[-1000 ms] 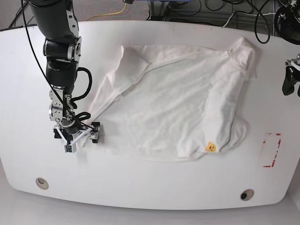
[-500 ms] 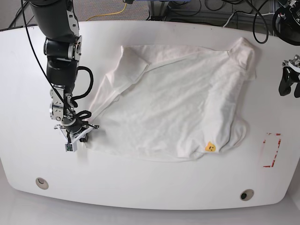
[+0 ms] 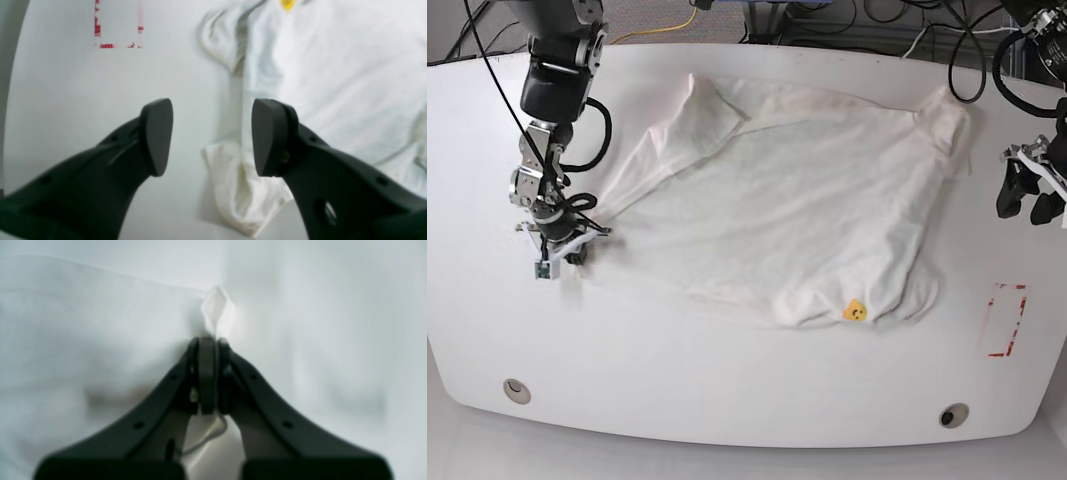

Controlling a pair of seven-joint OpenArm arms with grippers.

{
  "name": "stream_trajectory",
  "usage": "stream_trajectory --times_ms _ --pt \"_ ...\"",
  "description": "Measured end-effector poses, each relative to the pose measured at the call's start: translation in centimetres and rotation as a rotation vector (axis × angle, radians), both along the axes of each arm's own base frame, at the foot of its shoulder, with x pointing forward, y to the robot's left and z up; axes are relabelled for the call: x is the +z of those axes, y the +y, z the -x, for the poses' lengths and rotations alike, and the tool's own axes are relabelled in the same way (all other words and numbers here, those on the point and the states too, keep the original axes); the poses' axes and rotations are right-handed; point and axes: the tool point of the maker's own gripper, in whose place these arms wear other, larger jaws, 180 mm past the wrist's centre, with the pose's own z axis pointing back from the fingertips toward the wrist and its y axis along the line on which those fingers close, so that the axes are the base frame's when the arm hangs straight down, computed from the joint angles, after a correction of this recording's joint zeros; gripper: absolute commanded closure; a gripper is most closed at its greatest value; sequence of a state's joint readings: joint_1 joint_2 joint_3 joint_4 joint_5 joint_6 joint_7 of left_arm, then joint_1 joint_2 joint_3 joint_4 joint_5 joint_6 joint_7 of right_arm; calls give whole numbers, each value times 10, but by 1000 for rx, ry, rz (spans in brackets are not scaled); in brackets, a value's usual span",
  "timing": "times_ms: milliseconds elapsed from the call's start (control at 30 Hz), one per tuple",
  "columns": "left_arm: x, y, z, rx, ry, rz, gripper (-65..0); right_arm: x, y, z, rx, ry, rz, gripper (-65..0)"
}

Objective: Layout the t-shirt on the table in an organized manner, then fold the t-shirt properly
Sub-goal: 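Pull the grasped sleeve corner away from the shirt body, then release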

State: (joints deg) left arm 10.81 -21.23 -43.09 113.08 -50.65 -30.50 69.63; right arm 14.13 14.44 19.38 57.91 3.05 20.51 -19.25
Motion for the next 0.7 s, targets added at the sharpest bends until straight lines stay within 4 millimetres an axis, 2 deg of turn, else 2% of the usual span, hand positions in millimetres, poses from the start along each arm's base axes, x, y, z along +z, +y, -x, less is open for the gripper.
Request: stream_trajectory --times_ms 167,333,433,600,700 --pt "-6 -13 -11 -11 2 -2 -353 4 -15 46 -49 50 59 -2" --pt "-12 -22 -19 -16 10 -18 -353 5 -8 91 -67 104 79 -2" --pt "-16 -32 -24 -27 14 -14 -354 10 1 111 -75 114 81 -2" --pt "-24 -47 -25 -53 28 9 -356 19 17 129 -65 93 79 -2" --pt "-32 -48 -18 -52 53 11 -356 21 21 134 -57 93 81 -2"
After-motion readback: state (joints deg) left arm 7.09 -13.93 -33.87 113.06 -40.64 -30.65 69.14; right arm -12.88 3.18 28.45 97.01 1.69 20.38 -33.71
